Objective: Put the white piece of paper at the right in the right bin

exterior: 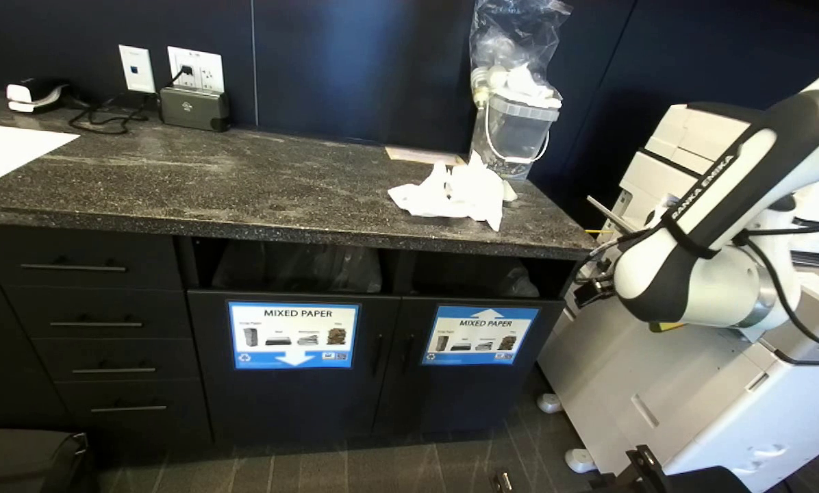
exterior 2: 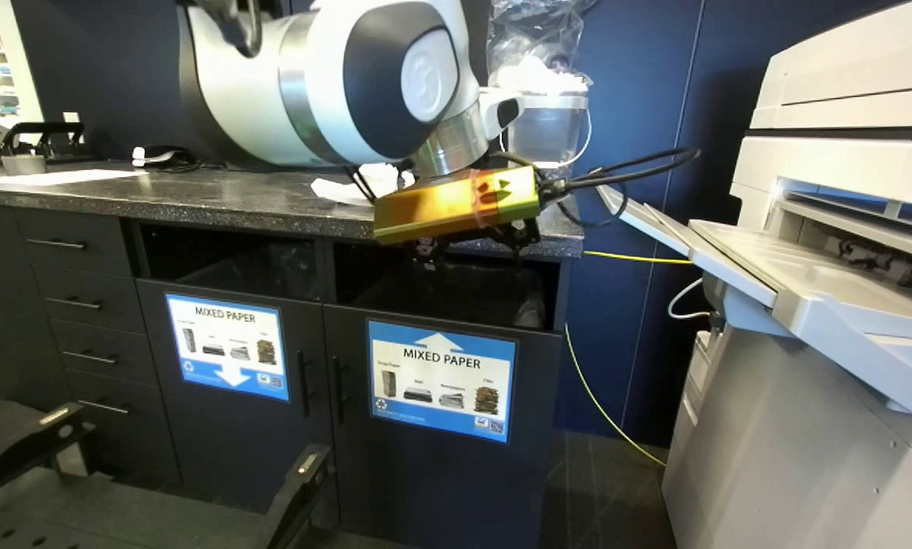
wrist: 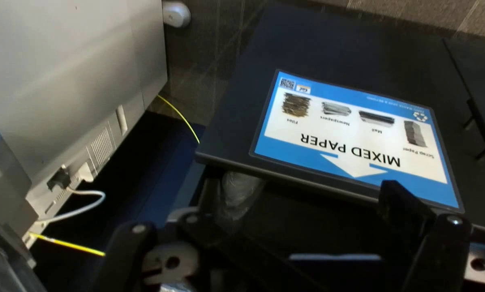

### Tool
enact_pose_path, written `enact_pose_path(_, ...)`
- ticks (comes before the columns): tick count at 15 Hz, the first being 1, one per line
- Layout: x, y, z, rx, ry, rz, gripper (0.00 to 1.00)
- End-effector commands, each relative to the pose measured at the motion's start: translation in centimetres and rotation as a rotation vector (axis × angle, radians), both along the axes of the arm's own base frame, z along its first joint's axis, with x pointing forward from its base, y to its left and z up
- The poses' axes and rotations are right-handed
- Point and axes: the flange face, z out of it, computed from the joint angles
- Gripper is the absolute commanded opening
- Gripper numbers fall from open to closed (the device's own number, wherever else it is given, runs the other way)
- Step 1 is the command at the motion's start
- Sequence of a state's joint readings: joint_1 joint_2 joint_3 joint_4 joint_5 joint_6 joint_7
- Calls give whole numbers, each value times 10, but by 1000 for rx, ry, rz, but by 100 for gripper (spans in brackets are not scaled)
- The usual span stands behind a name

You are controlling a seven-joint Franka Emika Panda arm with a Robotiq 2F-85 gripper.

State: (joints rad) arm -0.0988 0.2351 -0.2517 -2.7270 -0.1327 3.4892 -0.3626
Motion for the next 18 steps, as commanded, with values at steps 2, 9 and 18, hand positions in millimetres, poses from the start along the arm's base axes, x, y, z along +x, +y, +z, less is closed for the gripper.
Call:
enact_pose_path(2,-17,-30,25,43,207,-42,100)
enact_pose_path(9,4,-53,79,-122,491,-183,100)
enact_pose_path(18,-1,87,239,-233,582,-238,100)
